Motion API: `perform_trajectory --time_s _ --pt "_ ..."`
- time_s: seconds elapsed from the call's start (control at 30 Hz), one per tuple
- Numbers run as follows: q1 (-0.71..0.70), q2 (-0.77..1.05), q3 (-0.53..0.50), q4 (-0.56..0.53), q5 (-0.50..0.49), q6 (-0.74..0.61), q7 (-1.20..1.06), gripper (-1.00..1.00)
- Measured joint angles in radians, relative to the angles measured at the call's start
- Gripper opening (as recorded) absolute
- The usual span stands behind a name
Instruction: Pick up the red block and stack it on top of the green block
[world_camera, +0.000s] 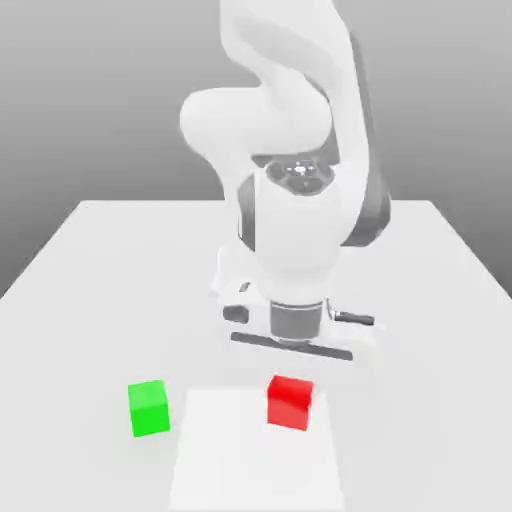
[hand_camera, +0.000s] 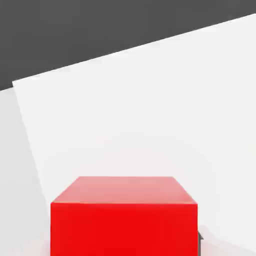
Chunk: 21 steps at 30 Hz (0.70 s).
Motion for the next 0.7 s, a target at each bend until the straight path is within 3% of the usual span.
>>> perform_trajectory --time_s 0.37,0.57,0.6,0.7 --pt "-0.257 -0.141 -0.141 -0.045 -0.015 -0.095 0.074 -1.00" --pt "-0.277 0.020 -0.151 -0.043 0.025 0.062 0.052 -1.00" --pt "-0.281 0.055 -0.145 -0.041 0.037 0.096 0.044 1.00" --pt "-0.281 0.055 -0.145 -0.041 0.037 0.096 0.044 1.00"
